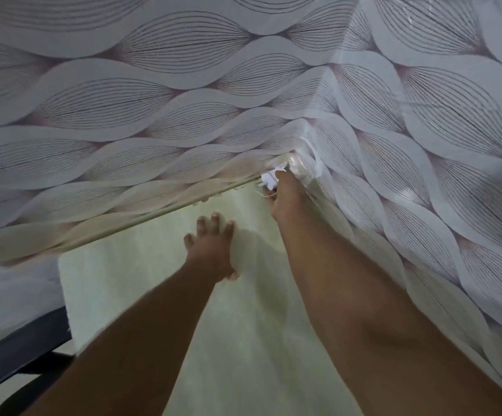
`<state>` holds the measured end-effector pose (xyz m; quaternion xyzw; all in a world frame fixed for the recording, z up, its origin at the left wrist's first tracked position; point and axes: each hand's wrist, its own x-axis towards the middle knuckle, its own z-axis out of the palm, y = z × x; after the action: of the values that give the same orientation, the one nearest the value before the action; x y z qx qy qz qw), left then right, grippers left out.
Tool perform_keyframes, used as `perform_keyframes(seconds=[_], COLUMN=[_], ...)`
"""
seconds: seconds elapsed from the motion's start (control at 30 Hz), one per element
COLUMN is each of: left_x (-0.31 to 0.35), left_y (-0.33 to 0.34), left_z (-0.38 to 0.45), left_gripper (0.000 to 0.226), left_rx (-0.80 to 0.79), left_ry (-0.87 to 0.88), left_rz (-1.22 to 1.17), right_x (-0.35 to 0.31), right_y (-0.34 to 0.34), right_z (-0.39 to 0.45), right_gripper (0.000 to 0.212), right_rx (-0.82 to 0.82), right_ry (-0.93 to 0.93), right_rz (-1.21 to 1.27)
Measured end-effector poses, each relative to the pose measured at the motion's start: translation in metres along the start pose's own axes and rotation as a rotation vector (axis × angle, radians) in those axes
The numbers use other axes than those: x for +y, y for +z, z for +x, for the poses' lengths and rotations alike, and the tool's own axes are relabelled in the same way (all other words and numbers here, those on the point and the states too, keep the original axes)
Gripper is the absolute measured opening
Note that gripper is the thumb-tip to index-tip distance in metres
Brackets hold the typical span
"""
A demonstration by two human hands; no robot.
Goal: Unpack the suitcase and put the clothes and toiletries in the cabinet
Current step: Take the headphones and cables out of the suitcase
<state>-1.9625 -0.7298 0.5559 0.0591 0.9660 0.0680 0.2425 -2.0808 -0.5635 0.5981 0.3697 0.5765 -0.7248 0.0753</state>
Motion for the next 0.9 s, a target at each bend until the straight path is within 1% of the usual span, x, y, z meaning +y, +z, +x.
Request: perform_keyframes(seconds=[0.07,0.17,0.33,0.4,0.43,0.47,0.53,0.57,0.6,0.7,0.77,0.9], left_x=[0.002,0.003,0.007,0.012,0.016,0.023,0.038,0.045,0.051,0.071,0.089,0.131], left_y=[-0.002,-0.004,-0.011,-0.017,-0.019,-0.021,-0.017,-0.011,-0.005,0.009,0.015,0.043], left_z=[-0.001,-0.001,-0.008,-0.02,-0.03,-0.043,-0.074,-0.09,-0.106,-0.16,-0.206,-0.307], left_gripper=[0.127,0.128,0.127,0.12,0.111,0.097,0.071,0.064,0.059,0.045,0.042,0.064], left_rx=[-0.017,-0.028,-0.024,-0.023,-0.011,0.022,0.112,0.137,0.145,0.108,0.096,0.051], left_ry=[-0.004,-0.019,-0.041,-0.058,-0.067,-0.063,-0.008,0.035,0.076,0.155,0.235,0.395], left_rz=[-0.001,-0.008,0.002,0.018,0.023,0.051,0.121,0.125,0.081,-0.2,-0.301,-0.298], right_x=[-0.004,-0.001,0.031,0.046,0.053,0.06,0.075,0.08,0.084,0.097,0.109,0.138], right_y=[-0.008,-0.02,-0.044,-0.06,-0.068,-0.078,-0.1,-0.112,-0.125,-0.169,-0.205,-0.282], right_z=[-0.014,-0.031,-0.07,-0.101,-0.118,-0.134,-0.169,-0.187,-0.206,-0.265,-0.309,-0.398], right_gripper=[0.041,0.047,0.067,0.063,0.061,0.061,0.067,0.068,0.067,0.056,0.05,0.041], right_rx=[-0.033,-0.04,-0.027,-0.068,-0.085,-0.095,-0.097,-0.089,-0.077,-0.028,0.022,0.121], right_ry=[-0.002,0.018,0.103,0.115,0.115,0.111,0.1,0.086,0.068,0.034,0.02,-0.002], right_rz=[-0.002,-0.034,-0.089,-0.121,-0.132,-0.136,-0.142,-0.147,-0.155,-0.182,-0.167,-0.09])
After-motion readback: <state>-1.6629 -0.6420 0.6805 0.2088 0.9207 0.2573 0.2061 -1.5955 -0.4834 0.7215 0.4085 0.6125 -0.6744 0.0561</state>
